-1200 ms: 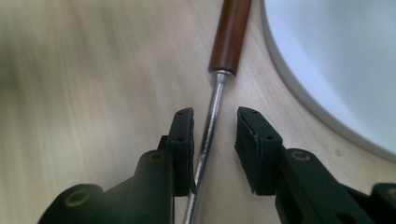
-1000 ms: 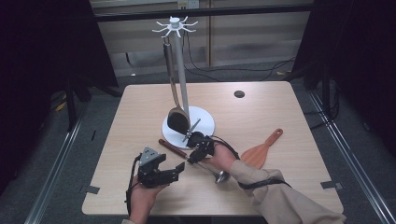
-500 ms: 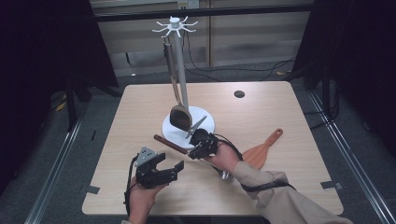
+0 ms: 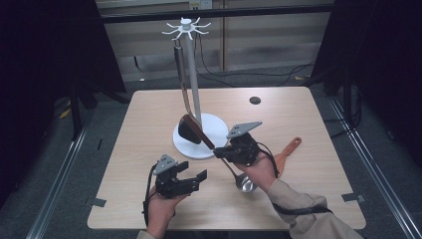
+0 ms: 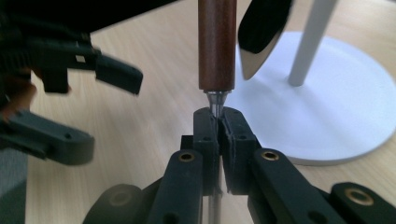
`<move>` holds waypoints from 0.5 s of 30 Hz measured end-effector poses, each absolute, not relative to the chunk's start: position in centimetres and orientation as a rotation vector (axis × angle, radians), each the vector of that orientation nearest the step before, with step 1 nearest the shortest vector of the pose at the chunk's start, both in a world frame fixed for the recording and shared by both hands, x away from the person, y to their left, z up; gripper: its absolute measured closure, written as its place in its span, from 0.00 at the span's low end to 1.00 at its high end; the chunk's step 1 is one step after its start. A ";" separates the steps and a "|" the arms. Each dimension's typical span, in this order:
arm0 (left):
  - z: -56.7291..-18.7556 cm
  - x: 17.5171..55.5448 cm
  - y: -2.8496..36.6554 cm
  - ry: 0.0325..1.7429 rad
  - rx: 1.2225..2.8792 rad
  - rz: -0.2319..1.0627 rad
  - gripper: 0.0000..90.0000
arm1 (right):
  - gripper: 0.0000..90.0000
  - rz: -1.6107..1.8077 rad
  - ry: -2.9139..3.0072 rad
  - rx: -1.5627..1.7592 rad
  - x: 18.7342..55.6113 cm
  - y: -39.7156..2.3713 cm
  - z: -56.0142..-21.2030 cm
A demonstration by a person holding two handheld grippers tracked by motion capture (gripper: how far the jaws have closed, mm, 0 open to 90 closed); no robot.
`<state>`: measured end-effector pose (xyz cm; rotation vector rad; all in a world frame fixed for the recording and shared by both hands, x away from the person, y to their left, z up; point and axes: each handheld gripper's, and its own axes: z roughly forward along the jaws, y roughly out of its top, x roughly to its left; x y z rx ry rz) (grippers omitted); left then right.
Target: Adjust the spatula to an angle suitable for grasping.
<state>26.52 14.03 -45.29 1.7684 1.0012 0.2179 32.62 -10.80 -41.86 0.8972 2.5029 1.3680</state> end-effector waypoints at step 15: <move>-45.1 27.4 9.7 0.921 1.723 0.143 0.36 | 0.96 1.493 2.288 1.037 31.0 -14.5 -40.7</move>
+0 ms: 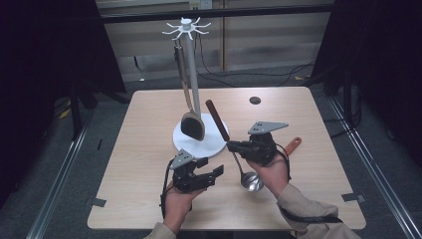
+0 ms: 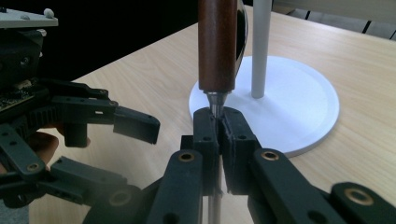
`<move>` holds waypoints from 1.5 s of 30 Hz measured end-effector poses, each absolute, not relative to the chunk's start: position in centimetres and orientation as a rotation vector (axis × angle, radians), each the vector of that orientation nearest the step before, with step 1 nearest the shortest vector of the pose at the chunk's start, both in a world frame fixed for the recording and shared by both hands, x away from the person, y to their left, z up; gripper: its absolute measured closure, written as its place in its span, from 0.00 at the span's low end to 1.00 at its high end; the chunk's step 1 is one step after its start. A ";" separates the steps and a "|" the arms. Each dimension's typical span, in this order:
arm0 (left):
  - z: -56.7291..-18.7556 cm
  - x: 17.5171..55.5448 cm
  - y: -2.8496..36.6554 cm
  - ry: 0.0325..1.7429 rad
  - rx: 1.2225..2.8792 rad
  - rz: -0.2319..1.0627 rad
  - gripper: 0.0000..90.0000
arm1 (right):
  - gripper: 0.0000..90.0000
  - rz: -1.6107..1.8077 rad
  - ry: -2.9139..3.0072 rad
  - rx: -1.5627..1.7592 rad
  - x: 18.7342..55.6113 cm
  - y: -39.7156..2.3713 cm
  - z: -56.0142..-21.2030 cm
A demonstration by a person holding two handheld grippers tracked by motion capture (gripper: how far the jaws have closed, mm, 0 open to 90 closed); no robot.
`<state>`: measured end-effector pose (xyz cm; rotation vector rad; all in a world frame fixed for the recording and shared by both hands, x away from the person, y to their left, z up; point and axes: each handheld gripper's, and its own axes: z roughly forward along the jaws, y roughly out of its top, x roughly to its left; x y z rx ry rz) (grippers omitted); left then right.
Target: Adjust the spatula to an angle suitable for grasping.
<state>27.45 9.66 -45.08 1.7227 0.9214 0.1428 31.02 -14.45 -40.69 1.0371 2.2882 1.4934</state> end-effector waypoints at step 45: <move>-45.0 28.7 4.0 0.981 1.556 0.128 0.84 | 0.95 1.481 2.078 1.110 30.0 -14.4 -40.1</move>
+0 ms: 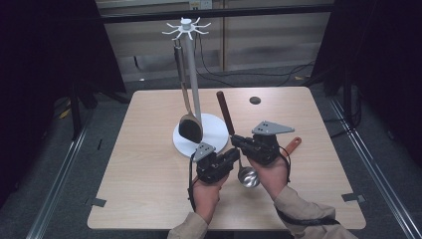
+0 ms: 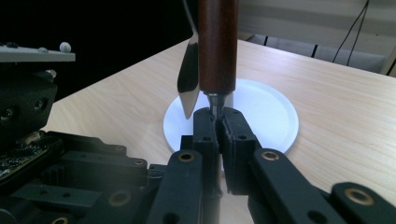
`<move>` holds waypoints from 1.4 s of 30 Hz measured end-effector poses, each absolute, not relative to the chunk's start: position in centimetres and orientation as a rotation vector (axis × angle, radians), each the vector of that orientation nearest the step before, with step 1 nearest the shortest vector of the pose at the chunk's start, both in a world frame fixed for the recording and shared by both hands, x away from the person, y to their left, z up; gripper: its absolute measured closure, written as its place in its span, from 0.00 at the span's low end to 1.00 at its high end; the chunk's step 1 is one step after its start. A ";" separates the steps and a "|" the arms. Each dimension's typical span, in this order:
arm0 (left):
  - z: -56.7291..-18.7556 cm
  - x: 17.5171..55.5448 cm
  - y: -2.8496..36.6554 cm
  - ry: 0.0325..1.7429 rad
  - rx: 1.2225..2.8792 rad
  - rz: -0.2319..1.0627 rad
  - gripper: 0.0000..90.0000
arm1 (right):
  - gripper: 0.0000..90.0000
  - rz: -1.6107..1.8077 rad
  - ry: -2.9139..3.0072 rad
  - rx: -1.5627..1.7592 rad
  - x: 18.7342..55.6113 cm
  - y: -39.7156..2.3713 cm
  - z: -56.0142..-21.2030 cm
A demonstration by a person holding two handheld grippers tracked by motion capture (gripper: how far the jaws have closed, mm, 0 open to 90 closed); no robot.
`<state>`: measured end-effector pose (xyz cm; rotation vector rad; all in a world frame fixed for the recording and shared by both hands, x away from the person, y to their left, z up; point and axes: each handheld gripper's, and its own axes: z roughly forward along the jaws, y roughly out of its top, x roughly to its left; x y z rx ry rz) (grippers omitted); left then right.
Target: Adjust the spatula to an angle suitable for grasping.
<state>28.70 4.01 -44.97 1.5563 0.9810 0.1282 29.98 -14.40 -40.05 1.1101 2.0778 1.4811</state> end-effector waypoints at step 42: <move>-43.2 29.7 7.2 0.851 1.628 0.151 0.94 | 0.18 1.501 2.070 1.137 31.2 -18.4 -41.4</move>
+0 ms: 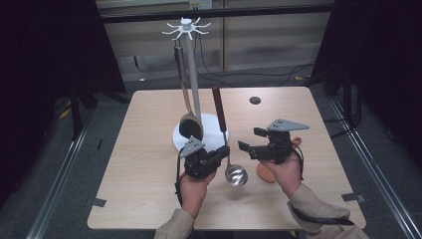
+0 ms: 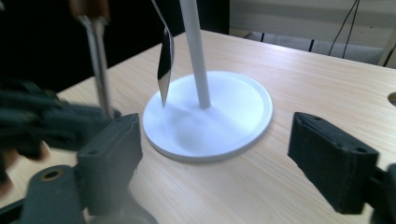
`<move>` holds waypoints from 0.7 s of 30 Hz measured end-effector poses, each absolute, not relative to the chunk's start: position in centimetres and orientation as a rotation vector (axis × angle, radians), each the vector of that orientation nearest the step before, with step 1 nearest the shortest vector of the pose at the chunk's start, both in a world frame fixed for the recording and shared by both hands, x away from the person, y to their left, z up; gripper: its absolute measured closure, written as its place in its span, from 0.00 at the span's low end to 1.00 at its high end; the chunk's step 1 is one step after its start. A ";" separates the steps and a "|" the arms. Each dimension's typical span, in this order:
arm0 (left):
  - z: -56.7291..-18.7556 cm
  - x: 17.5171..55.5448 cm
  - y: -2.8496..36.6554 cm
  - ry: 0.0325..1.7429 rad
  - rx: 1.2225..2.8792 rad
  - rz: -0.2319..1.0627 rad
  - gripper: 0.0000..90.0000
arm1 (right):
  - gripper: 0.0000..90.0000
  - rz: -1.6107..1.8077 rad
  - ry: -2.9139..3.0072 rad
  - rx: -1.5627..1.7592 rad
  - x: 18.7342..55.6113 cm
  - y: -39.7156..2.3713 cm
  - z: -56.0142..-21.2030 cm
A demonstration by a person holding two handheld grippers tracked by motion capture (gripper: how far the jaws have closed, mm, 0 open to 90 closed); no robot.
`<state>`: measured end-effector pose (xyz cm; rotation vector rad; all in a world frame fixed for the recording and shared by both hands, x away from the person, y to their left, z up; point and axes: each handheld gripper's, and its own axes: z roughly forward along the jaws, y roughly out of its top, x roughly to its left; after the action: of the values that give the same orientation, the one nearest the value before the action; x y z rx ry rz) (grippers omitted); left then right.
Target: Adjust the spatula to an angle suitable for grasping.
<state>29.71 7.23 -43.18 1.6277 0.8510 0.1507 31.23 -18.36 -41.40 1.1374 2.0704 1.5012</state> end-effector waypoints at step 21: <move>-39.9 31.6 9.1 0.725 1.642 0.090 0.94 | 0.11 1.429 2.130 1.138 31.5 -19.0 -42.7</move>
<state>31.57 9.09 -39.94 1.6423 0.7251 0.0901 31.49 -19.01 -42.74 1.1375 2.1296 1.4285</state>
